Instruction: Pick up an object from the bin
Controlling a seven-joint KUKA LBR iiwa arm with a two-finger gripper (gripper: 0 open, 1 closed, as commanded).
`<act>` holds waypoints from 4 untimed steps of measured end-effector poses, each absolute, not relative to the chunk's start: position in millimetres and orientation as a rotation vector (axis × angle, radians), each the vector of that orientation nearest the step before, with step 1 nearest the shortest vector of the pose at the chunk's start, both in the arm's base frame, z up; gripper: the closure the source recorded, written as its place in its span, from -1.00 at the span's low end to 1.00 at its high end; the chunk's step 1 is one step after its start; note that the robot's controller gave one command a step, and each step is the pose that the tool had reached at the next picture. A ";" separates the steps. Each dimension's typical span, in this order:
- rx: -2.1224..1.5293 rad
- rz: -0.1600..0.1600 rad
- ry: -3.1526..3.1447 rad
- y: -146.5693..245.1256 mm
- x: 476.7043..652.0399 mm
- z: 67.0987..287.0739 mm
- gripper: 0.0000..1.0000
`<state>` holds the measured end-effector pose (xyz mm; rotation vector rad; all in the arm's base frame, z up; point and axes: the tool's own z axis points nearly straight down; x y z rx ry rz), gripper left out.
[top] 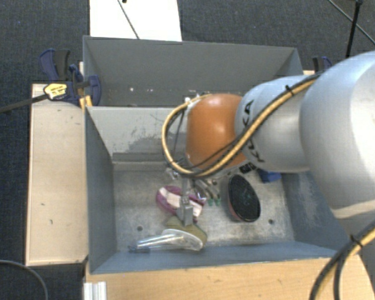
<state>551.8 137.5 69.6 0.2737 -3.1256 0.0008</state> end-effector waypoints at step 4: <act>-0.371 -0.002 -3.121 124.1 548.5 186.9 -1.00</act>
Offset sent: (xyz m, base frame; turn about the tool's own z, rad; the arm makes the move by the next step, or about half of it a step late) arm 0.0000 0.0000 0.0000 0.0000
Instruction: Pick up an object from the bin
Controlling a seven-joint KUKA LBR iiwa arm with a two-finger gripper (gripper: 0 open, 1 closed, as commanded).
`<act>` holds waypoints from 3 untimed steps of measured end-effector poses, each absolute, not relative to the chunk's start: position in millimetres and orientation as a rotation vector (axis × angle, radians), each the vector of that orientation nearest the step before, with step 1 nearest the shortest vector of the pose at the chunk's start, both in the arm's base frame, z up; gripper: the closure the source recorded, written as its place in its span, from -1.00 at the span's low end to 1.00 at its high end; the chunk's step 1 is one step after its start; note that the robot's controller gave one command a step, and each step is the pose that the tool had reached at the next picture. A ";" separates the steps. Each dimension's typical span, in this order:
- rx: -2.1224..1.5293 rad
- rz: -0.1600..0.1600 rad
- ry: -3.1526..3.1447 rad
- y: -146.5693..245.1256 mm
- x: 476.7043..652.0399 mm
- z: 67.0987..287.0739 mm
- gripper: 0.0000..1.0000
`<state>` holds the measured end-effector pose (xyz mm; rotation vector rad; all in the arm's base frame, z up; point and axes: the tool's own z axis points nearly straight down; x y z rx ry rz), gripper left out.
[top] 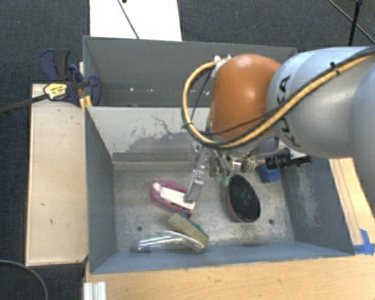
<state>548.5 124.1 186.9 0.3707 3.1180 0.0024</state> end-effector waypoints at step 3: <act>0.640 0.004 3.072 135.8 524.1 70.5 1.00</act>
Offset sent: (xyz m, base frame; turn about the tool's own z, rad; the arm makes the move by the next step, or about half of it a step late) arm -0.0111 0.0450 -0.0586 0.0560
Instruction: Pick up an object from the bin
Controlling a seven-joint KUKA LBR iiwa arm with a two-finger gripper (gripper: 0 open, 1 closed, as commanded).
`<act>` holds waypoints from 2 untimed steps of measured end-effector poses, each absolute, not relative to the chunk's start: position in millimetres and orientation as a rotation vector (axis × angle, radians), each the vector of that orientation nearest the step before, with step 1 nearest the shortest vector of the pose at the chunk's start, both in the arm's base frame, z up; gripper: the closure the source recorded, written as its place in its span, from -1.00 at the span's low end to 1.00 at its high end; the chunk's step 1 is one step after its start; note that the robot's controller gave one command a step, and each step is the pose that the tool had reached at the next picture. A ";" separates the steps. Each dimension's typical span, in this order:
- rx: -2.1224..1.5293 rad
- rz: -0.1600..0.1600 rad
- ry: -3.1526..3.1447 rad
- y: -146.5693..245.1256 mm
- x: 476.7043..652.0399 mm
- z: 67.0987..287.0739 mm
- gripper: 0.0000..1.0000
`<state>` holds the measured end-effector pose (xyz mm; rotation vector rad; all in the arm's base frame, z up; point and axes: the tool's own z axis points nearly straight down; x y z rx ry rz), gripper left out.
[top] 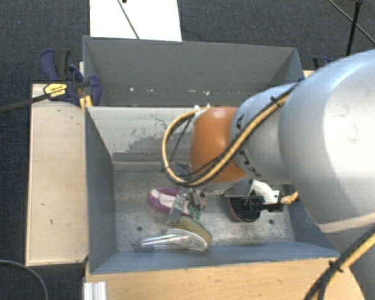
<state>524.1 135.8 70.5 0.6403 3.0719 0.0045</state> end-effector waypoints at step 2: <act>0.738 0.005 3.046 127.6 537.1 219.6 1.00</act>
Offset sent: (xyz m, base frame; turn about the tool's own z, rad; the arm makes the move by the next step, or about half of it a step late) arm -0.0048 0.0035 0.0565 0.0572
